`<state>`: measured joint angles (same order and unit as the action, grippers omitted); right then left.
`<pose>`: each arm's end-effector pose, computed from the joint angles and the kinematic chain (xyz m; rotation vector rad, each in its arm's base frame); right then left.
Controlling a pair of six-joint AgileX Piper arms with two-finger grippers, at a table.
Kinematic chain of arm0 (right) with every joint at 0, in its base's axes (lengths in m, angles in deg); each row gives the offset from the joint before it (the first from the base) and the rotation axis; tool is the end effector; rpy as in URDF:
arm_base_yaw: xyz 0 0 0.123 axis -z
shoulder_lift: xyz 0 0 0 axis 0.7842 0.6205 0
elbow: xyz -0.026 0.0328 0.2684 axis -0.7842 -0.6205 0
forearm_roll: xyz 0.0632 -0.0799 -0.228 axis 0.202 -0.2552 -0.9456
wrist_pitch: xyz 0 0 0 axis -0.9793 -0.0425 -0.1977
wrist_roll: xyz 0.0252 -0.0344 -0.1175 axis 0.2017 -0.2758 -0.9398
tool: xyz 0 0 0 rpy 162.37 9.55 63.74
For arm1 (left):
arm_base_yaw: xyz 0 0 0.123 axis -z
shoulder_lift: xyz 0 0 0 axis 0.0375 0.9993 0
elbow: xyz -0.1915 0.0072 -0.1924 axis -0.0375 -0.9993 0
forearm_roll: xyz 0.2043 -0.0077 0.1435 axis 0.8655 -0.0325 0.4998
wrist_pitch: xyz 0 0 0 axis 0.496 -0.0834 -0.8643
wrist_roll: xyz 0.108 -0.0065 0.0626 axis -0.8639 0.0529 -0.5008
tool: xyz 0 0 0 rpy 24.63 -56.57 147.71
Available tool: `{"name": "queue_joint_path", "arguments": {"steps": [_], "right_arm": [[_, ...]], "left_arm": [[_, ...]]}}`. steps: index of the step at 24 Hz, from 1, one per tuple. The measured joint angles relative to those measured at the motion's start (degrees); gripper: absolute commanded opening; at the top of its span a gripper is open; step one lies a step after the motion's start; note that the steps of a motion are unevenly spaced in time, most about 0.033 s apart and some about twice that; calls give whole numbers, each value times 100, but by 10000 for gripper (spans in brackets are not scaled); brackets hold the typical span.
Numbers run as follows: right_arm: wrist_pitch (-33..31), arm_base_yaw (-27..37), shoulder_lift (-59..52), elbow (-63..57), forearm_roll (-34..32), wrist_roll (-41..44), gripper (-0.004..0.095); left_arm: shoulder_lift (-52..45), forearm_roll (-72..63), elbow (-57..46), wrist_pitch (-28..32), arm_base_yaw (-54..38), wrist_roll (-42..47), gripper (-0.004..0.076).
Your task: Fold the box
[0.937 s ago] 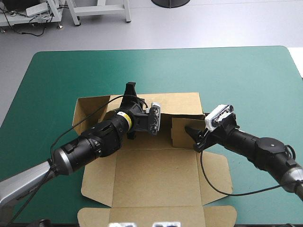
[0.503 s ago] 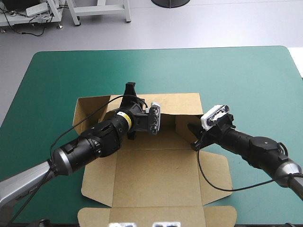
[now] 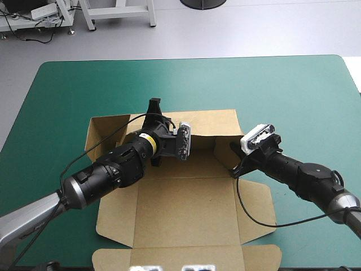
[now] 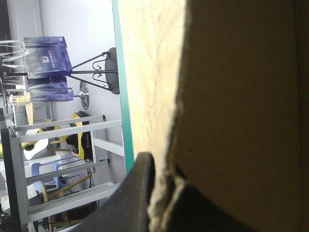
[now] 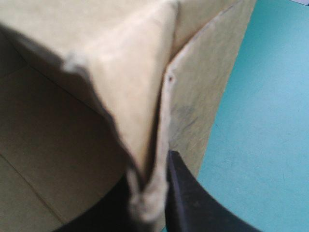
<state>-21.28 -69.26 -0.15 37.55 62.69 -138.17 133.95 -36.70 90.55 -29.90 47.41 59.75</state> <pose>0.2538 0.1249 0.2150 -0.7291 1.9501 0.4204 0.2548 -0.2284 0.2949 1.6659 1.3600 0.5458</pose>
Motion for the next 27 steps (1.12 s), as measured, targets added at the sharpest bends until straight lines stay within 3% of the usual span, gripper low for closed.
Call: {"name": "queue_joint_path", "arguments": {"steps": [6, 12, 14, 27], "right_arm": [[0, 0, 0, 11, 0, 84, -19], [-6, -5, 0, 17, 0, 190, -19], [-121, -40, 27, 58, -35, 202, -19], [-367, -103, 50, 211, -154, 281, -19]], "left_arm": [[0, -6, 0, -61, 0, -14, 51], [-120, -176, -6, -361, 260, 5, 309], [-228, -354, -48, -399, 419, 140, 362], [-858, -581, -69, -782, 1435, 984, 363]]}}
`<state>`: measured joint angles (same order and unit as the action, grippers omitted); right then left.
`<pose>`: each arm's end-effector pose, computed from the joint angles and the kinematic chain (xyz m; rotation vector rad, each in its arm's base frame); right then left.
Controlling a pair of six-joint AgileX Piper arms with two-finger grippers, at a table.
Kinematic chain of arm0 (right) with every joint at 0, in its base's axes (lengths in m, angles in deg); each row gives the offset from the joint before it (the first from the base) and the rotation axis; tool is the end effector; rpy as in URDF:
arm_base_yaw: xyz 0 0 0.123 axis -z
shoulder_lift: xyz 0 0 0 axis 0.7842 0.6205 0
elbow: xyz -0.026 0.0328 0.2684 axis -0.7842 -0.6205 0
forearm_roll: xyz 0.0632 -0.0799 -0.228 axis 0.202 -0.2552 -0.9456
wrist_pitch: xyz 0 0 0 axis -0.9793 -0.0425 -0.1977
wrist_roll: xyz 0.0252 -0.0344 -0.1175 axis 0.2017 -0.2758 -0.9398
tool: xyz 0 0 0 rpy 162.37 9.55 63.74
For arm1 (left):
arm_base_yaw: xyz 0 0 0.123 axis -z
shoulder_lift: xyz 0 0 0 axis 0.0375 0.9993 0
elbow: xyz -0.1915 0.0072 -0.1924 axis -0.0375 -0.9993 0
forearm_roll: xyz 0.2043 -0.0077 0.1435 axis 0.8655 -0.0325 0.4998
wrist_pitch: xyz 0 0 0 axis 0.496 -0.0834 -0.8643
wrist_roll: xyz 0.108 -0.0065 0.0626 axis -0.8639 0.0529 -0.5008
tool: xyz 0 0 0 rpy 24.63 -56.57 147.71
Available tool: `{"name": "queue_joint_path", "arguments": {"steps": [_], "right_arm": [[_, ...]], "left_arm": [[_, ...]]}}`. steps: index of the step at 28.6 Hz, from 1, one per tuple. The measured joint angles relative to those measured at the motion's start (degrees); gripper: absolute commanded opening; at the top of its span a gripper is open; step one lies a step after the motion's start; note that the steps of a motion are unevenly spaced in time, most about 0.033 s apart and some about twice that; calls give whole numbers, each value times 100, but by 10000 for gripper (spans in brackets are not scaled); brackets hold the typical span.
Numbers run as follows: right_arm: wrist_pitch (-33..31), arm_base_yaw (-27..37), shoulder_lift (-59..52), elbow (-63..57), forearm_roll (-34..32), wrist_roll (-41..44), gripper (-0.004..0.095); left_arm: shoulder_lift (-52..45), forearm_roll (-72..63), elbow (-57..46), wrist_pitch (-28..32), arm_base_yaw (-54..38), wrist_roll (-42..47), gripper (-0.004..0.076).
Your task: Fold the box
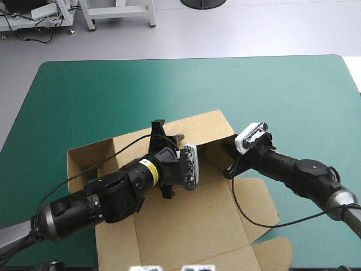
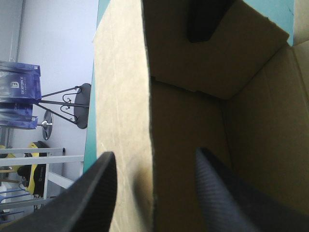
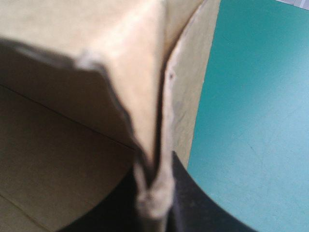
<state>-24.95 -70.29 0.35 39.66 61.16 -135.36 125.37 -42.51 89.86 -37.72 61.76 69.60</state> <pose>0.2535 0.1380 0.2260 -0.7573 1.9084 0.5095 0.1776 -0.2454 0.3255 1.5742 1.4078 0.2681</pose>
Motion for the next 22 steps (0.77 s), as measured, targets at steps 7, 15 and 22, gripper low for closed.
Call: {"name": "queue_joint_path", "arguments": {"steps": [7, 15, 22], "right_arm": [[400, -32, 0, 0, -5, 128, -20], [1206, -43, 0, 389, -24, 248, -20], [1975, -43, 0, 650, 2, 280, -24]], "left_arm": [[-115, -4, 0, -183, 257, 206, 356], [-478, 490, 13, -248, 355, 1255, 335], [-1002, 1850, 13, -852, 355, 2759, 335]]}}
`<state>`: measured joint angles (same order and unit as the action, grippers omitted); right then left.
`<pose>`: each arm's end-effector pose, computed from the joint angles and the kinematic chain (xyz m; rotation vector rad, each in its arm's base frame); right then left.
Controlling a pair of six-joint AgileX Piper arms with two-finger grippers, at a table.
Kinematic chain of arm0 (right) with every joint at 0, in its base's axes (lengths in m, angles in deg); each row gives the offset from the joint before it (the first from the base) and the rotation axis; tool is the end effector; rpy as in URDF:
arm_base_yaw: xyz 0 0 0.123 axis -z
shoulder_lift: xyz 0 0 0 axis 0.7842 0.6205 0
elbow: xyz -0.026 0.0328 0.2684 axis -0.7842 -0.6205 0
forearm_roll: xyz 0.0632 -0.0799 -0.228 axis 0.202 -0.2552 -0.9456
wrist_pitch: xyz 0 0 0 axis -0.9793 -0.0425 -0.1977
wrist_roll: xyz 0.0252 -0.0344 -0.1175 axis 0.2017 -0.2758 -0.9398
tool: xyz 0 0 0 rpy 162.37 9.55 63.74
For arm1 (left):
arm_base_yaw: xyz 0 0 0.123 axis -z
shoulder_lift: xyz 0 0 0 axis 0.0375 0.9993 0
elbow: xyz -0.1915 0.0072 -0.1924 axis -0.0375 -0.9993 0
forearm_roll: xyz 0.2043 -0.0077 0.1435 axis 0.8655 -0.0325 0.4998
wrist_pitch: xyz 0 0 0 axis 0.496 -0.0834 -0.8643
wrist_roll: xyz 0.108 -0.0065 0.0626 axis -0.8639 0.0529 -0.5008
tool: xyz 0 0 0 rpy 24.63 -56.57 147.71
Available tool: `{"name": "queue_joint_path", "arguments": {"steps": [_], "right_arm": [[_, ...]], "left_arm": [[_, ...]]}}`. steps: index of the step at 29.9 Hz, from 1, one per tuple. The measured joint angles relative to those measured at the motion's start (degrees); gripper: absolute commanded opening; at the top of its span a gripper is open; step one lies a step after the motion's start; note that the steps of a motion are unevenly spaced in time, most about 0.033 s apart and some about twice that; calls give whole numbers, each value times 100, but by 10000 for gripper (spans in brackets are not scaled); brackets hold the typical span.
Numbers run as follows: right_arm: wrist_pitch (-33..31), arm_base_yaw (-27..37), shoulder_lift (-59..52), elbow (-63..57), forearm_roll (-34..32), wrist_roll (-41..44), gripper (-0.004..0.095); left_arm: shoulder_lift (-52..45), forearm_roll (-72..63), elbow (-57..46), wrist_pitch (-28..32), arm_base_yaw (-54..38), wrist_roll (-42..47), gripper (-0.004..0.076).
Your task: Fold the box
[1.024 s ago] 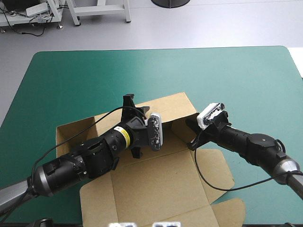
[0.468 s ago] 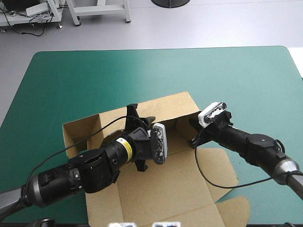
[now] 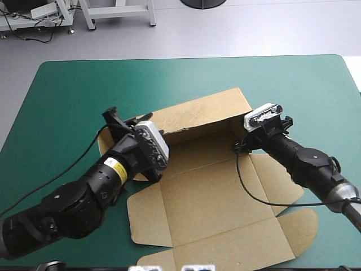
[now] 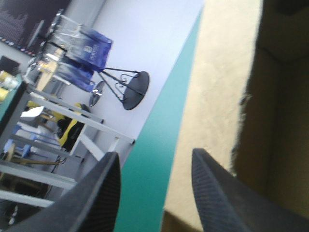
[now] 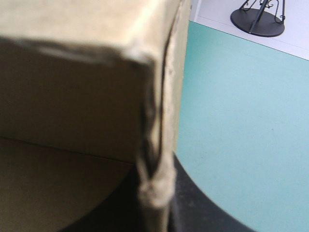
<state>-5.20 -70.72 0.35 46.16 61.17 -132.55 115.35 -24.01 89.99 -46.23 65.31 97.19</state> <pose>0.2880 0.1087 0.2539 -0.5179 1.9360 0.1886 0.1665 -0.1968 0.3867 1.1116 1.4818 0.2442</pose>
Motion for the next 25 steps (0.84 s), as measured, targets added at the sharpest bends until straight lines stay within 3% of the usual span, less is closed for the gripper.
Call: {"name": "queue_joint_path", "arguments": {"steps": [6, 9, 14, 20, 23, 25], "right_arm": [[100, 0, 0, 24, 6, 61, -25], [160, 0, 0, 36, 15, 78, -25], [237, 0, 0, 102, 19, 85, -25], [220, 0, 0, 108, 4, 354, -25], [98, 0, 0, 113, -622, 1043, -25], [-78, 0, 16, 125, -1523, 1804, -25]], "left_arm": [[-382, 436, 11, -931, -202, 372, 335], [-573, 112, 11, -923, -697, 433, 335], [-722, -583, 21, -322, -1877, 368, 335], [-197, -2288, 28, 999, -3956, -319, 335], [77, -3304, 28, 1379, -5012, -797, 335], [176, -3984, 22, 1520, -5540, -1243, 335]]}}
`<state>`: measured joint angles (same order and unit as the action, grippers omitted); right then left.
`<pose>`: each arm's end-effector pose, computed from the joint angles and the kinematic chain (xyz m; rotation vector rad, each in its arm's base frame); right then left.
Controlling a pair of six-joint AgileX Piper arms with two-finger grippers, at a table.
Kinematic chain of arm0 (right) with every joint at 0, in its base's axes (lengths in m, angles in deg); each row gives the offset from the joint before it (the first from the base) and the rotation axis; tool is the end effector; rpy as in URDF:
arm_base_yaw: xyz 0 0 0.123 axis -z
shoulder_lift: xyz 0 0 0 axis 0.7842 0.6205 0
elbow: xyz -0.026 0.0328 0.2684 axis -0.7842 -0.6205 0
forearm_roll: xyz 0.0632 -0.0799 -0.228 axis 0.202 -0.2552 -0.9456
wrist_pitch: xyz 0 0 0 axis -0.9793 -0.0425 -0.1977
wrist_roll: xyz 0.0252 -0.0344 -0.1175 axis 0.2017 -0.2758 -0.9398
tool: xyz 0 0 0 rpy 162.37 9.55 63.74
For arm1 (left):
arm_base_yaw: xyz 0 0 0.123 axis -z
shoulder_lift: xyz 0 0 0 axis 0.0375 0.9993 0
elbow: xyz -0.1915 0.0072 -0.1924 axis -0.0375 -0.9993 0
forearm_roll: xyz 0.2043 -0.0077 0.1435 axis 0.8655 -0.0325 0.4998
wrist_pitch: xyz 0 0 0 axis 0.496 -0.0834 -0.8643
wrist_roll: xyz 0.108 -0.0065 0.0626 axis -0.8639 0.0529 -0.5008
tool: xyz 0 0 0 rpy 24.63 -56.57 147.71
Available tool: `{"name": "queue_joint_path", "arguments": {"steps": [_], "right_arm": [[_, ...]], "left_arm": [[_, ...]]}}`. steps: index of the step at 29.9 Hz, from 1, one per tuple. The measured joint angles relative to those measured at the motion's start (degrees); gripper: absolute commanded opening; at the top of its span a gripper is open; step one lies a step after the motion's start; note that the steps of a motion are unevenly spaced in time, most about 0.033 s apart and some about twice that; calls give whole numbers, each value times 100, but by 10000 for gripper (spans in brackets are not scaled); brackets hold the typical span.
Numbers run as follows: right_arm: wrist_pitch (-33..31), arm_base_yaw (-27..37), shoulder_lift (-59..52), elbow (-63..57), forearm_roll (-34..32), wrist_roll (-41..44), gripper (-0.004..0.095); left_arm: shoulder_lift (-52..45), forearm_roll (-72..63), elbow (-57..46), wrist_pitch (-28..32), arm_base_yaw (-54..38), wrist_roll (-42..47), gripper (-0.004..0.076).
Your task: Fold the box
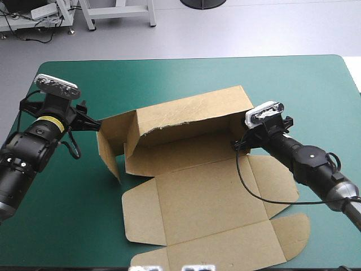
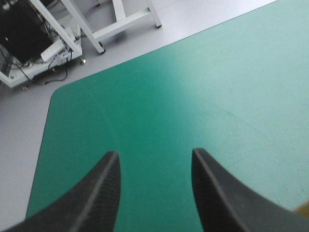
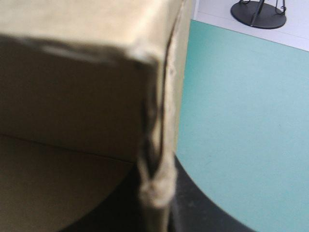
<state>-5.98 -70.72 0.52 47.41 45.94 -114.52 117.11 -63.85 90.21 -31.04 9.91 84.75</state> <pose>0.2895 0.1110 0.2583 -0.4805 1.9490 0.2331 0.2735 -0.0341 0.3650 0.3072 1.9781 0.1977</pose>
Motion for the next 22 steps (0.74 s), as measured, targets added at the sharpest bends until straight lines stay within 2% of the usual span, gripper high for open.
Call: {"name": "queue_joint_path", "arguments": {"steps": [2, 6, 10, 14, 22], "right_arm": [[-354, 67, 58, 57, -989, 897, -25], [-1853, 563, 265, 559, -3413, 3054, -25], [-2952, 899, 274, 1260, -4883, 4237, -25], [-4021, 982, 274, 2215, -5710, 4896, -25], [-6097, 991, 358, 3738, -6472, 5804, -25]], "left_arm": [[39, -743, 0, 129, -439, -564, 335], [44, -1550, 0, 259, -849, -1258, 335], [39, -1678, 0, 214, -893, -1418, 335], [39, -1743, 0, 90, -893, -1433, 335], [44, -1738, 0, -168, -893, -1433, 335]]}}
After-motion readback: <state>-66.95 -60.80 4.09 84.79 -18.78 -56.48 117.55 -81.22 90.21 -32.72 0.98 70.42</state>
